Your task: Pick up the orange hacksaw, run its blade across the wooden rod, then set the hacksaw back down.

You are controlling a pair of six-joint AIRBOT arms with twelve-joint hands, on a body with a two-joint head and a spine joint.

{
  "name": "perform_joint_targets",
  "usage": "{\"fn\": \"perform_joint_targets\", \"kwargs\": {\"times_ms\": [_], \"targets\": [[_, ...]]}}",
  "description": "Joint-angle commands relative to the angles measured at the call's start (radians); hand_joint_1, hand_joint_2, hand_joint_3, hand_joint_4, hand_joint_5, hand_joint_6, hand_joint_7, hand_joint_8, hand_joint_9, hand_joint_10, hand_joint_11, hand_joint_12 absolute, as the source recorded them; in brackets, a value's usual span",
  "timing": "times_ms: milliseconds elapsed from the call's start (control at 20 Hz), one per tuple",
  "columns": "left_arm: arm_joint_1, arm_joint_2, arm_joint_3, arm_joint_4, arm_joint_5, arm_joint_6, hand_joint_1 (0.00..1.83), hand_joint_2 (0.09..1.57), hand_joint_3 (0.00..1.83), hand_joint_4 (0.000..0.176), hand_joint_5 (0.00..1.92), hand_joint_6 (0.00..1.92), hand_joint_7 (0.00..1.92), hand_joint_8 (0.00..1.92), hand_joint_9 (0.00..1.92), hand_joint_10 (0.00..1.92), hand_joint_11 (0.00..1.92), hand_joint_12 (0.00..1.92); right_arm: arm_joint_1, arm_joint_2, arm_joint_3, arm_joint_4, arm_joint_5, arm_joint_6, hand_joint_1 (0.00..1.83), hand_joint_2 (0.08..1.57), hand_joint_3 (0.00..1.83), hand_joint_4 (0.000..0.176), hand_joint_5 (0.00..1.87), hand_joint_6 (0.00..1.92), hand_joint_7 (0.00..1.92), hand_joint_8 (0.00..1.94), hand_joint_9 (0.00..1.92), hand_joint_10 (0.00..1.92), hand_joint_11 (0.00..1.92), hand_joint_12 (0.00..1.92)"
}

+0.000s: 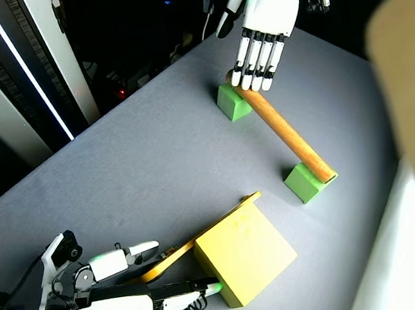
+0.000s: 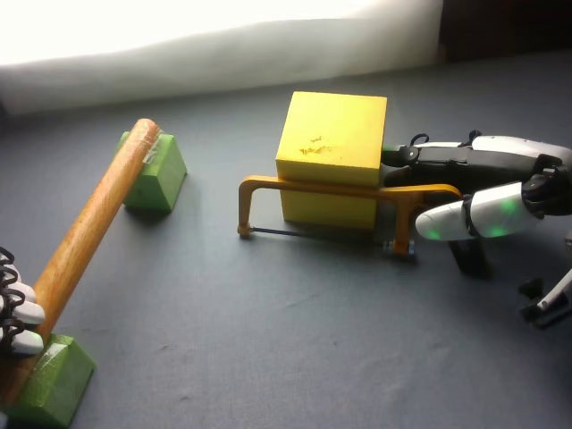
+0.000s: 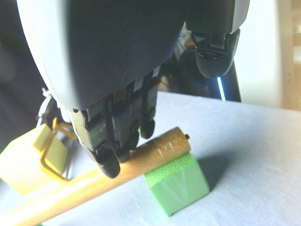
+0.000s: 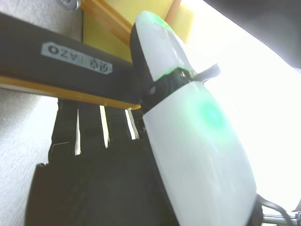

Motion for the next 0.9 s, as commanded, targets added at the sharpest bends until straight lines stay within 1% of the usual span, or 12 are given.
{"fn": "perform_joint_targets", "kwargs": {"times_ms": [0,50,100,200,250,300,350,400,500,550,750,850], "targets": [[-0.003,0.004,0.004,-0.039,-0.017,0.000,0.01,1.24,0.00,0.000,0.16,0.00,0.14,0.00,0.16,0.00,0.00,0.53,0.016,-0.015,-0.022,-0.001,0.115,0.005,1.07,1.19,0.00,0.000,0.35,0.01,0.41,0.01,0.43,0.03,0.00,1.15],[-0.003,0.004,0.007,-0.041,-0.017,0.000,0.03,1.24,0.00,0.000,0.15,0.00,0.14,0.00,0.16,0.00,0.00,0.56,0.017,-0.015,-0.029,-0.001,0.110,0.005,1.15,1.17,0.00,0.000,0.52,0.03,0.59,0.02,0.62,0.06,0.14,1.27],[-0.003,0.004,0.008,-0.043,-0.017,0.000,0.03,1.24,0.00,0.000,0.15,0.00,0.14,0.00,0.16,0.00,0.00,0.56,0.019,-0.015,-0.035,-0.001,0.105,0.005,1.15,1.17,0.00,0.000,0.52,0.03,0.59,0.02,0.62,0.06,0.14,1.27],[-0.004,0.003,0.012,-0.045,-0.017,0.000,0.01,1.24,0.00,0.000,0.13,0.00,0.12,0.00,0.14,0.00,0.00,0.44,0.024,-0.015,-0.048,-0.001,0.091,0.005,1.22,1.14,0.00,0.000,0.70,0.04,0.80,0.04,0.86,0.15,0.39,1.30],[-0.004,0.003,0.012,-0.047,-0.016,0.000,0.03,1.23,0.00,0.000,0.14,0.00,0.14,0.00,0.15,0.01,0.00,0.48,0.027,-0.015,-0.053,0.000,0.083,0.005,1.32,1.13,0.01,0.000,0.81,0.04,0.90,0.88,0.96,0.21,0.57,1.19],[-0.005,0.002,0.013,-0.051,-0.015,0.000,0.02,1.23,0.00,0.000,0.14,0.00,0.13,0.00,0.15,0.00,0.00,0.48,0.027,-0.016,-0.056,0.006,0.082,0.005,1.35,1.17,0.00,0.000,0.72,0.99,0.90,1.04,0.99,1.02,0.68,1.25],[-0.005,0.002,0.014,-0.051,-0.015,0.000,0.00,1.24,0.00,0.000,0.12,0.00,0.12,0.00,0.14,0.00,0.00,0.47,0.027,-0.017,-0.057,0.007,0.082,0.005,1.37,1.15,0.00,0.000,0.73,1.09,0.90,1.08,1.01,1.19,0.79,1.27],[-0.005,0.002,0.014,-0.057,-0.015,0.000,0.01,1.24,0.00,0.000,0.12,0.00,0.12,0.00,0.13,0.00,0.00,0.46,0.027,-0.017,-0.058,0.007,0.081,0.005,1.38,1.12,0.00,0.000,0.82,0.95,0.95,1.08,1.05,1.17,0.95,1.29],[-0.005,0.002,0.015,-0.061,-0.015,0.000,0.02,1.24,0.00,0.000,0.12,0.00,0.13,0.00,0.13,0.00,0.00,0.47,0.025,-0.017,-0.058,0.007,0.081,-0.001,1.39,1.11,0.00,0.000,0.84,0.92,0.97,1.07,1.07,1.15,0.98,1.31],[-0.005,0.002,0.015,-0.061,-0.015,0.000,0.00,1.24,0.00,0.000,0.12,0.00,0.13,0.00,0.14,0.00,0.00,0.46,0.024,-0.016,-0.058,0.007,0.083,-0.005,1.38,1.14,0.00,0.000,0.80,0.98,0.91,1.12,1.00,1.24,1.00,1.33],[-0.006,0.002,0.014,-0.066,-0.015,0.000,0.06,1.23,0.00,0.000,0.16,0.01,0.15,0.00,0.16,0.00,0.00,0.51,0.023,-0.012,-0.061,0.008,0.106,-0.018,1.37,1.14,0.00,0.000,0.81,1.02,0.89,1.12,0.96,1.29,1.00,1.38],[-0.008,0.002,0.014,-0.070,-0.015,0.000,0.03,1.23,0.00,0.000,0.13,0.00,0.13,0.00,0.14,0.00,0.00,0.48,0.024,-0.009,-0.064,0.048,0.133,-0.066,1.37,1.15,0.00,0.000,0.80,1.03,0.88,1.15,0.96,1.30,0.99,1.39]]}}
